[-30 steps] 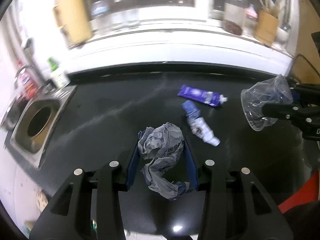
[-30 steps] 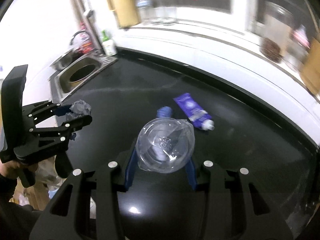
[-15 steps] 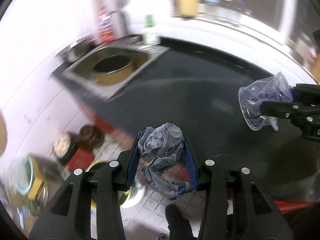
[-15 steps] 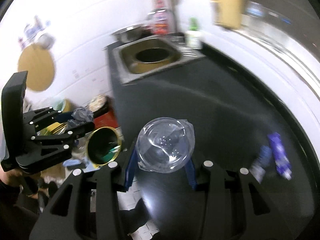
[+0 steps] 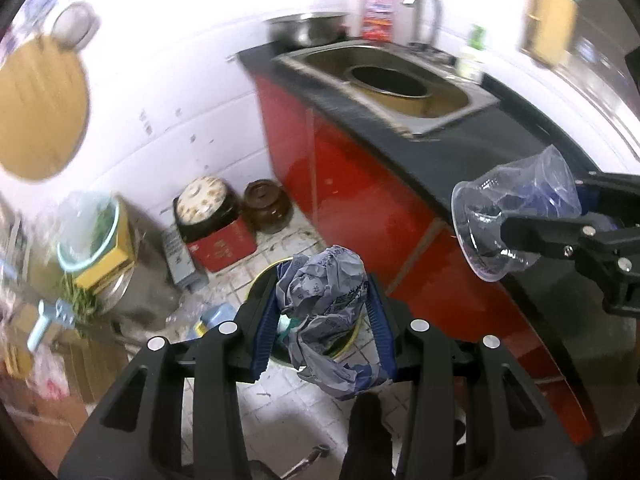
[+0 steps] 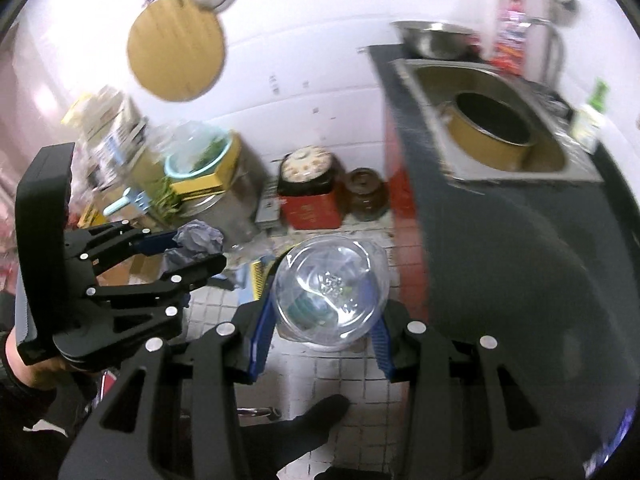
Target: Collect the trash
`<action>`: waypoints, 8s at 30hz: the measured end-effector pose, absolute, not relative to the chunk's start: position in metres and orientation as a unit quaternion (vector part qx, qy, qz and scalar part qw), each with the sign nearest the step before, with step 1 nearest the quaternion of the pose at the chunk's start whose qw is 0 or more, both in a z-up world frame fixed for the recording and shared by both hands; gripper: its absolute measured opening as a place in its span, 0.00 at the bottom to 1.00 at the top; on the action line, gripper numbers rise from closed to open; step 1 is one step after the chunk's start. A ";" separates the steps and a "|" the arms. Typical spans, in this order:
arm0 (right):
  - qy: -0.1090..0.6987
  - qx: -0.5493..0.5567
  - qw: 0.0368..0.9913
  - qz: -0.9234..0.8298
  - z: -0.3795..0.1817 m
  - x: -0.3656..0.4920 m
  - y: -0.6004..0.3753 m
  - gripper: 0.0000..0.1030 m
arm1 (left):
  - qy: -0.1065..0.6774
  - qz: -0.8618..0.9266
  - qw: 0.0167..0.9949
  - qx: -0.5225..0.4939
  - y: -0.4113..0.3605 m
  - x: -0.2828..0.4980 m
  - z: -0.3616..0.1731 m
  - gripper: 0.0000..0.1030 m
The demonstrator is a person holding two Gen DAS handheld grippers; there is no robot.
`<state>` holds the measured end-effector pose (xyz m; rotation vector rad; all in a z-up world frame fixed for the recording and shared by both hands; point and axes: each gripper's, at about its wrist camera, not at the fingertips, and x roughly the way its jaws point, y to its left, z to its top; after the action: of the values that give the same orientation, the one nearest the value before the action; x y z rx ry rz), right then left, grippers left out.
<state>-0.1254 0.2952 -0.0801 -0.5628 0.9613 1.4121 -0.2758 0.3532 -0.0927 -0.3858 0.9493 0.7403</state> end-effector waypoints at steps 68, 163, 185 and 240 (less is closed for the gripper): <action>0.430 -0.109 0.826 0.347 -0.028 0.029 -0.022 0.76 | 0.430 0.058 0.899 -0.066 0.151 -0.064 -0.076 0.85; 0.431 -0.111 0.849 0.285 -0.070 0.098 -0.166 0.50 | 0.448 0.084 0.889 -0.048 0.027 0.043 -0.081 0.24; 0.421 -0.194 0.695 0.549 -0.072 -0.055 0.156 0.50 | 0.431 0.343 0.819 -0.163 0.263 -0.192 -0.086 0.24; 0.483 -0.150 0.729 0.462 -0.071 -0.014 0.142 0.93 | 0.447 0.247 0.839 -0.187 0.304 -0.156 -0.115 0.91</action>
<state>-0.0141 0.1418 -0.0713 -0.3306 1.0639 1.0171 -0.1557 0.3043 -0.1148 -0.3959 0.9455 0.5219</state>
